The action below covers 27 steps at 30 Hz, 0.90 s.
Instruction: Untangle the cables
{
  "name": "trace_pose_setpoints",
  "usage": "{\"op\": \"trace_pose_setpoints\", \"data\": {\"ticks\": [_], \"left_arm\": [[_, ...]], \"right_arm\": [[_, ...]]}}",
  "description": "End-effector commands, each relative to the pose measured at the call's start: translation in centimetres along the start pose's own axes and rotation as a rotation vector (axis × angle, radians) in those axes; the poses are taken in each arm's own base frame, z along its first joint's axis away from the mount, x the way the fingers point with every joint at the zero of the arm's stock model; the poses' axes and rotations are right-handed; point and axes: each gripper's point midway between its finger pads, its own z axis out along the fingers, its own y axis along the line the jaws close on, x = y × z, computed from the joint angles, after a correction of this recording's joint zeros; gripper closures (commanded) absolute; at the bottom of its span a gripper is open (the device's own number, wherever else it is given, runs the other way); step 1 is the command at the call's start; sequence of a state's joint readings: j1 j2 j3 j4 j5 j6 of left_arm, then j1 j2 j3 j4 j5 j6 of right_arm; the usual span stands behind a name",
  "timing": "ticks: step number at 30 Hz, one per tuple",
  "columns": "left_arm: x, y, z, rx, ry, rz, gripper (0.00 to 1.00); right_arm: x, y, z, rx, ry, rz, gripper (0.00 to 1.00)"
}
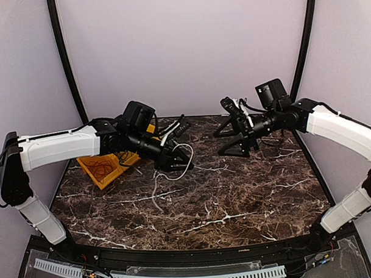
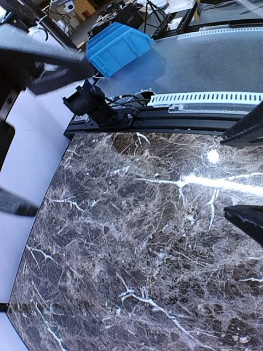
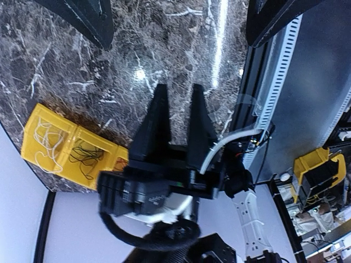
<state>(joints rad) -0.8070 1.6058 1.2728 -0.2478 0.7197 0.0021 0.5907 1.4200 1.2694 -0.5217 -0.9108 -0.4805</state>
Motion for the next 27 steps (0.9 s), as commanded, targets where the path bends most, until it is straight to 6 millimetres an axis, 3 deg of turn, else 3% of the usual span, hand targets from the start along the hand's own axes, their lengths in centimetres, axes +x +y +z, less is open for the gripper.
{"op": "trace_pose_setpoints", "data": {"ticks": [1,11,16,20,24,27], "left_arm": [[-1.1,1.4,-0.3,-0.088,-0.049,-0.012,0.62],[-2.3,1.0,-0.1,-0.072,-0.098,-0.008,0.62],[-2.1,1.0,0.0,-0.075,-0.092,-0.015,0.62],[-1.8,1.3,0.0,-0.084,-0.088,-0.022,0.62],[-1.7,1.5,0.1,-0.099,-0.088,-0.026,0.62],[-1.8,1.6,0.1,-0.102,-0.093,-0.027,0.62]], "right_arm": [[-3.1,3.0,-0.1,-0.135,-0.099,0.022,0.13],[-2.9,-0.7,2.4,-0.092,-0.067,0.135,0.17],[-3.5,-1.2,3.0,-0.111,-0.071,0.132,0.29],[-3.7,-0.2,3.1,-0.179,-0.077,0.149,0.32],[-3.9,1.9,3.0,-0.259,-0.088,0.144,0.20],[-3.8,2.6,3.4,-0.272,-0.075,0.138,0.17]]}}
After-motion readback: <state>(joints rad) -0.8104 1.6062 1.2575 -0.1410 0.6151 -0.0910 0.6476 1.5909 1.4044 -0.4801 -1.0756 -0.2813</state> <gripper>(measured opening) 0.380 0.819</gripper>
